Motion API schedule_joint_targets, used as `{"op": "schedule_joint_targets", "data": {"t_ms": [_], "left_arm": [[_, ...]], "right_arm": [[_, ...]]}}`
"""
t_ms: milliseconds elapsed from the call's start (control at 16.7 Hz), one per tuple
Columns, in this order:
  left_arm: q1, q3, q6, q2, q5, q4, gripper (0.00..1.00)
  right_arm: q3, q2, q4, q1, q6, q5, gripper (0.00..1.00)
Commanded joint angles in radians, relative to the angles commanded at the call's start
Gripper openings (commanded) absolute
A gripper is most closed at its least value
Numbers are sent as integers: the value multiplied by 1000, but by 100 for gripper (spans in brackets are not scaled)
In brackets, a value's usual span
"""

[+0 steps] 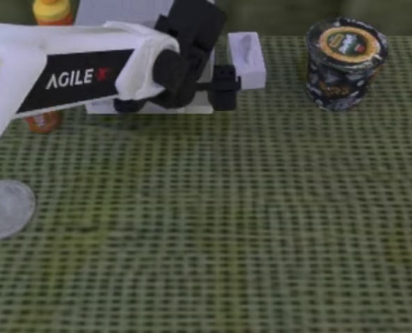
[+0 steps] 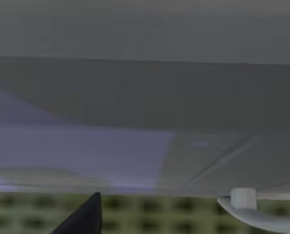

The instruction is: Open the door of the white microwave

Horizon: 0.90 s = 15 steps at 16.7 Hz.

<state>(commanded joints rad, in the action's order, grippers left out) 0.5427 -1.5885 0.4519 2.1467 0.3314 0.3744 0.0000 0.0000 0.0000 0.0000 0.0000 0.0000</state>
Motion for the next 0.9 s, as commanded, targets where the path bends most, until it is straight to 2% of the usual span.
{"op": "schedule_joint_targets", "data": {"t_ms": [360,900], "left_arm": [[-12,-16,-11,35,-8,-29,100],[-12,-16,-11,35,-8,-29,32]], "right_arm": [[0,0,0,0,0,0,100],[0,0,0,0,0,0,100]]}}
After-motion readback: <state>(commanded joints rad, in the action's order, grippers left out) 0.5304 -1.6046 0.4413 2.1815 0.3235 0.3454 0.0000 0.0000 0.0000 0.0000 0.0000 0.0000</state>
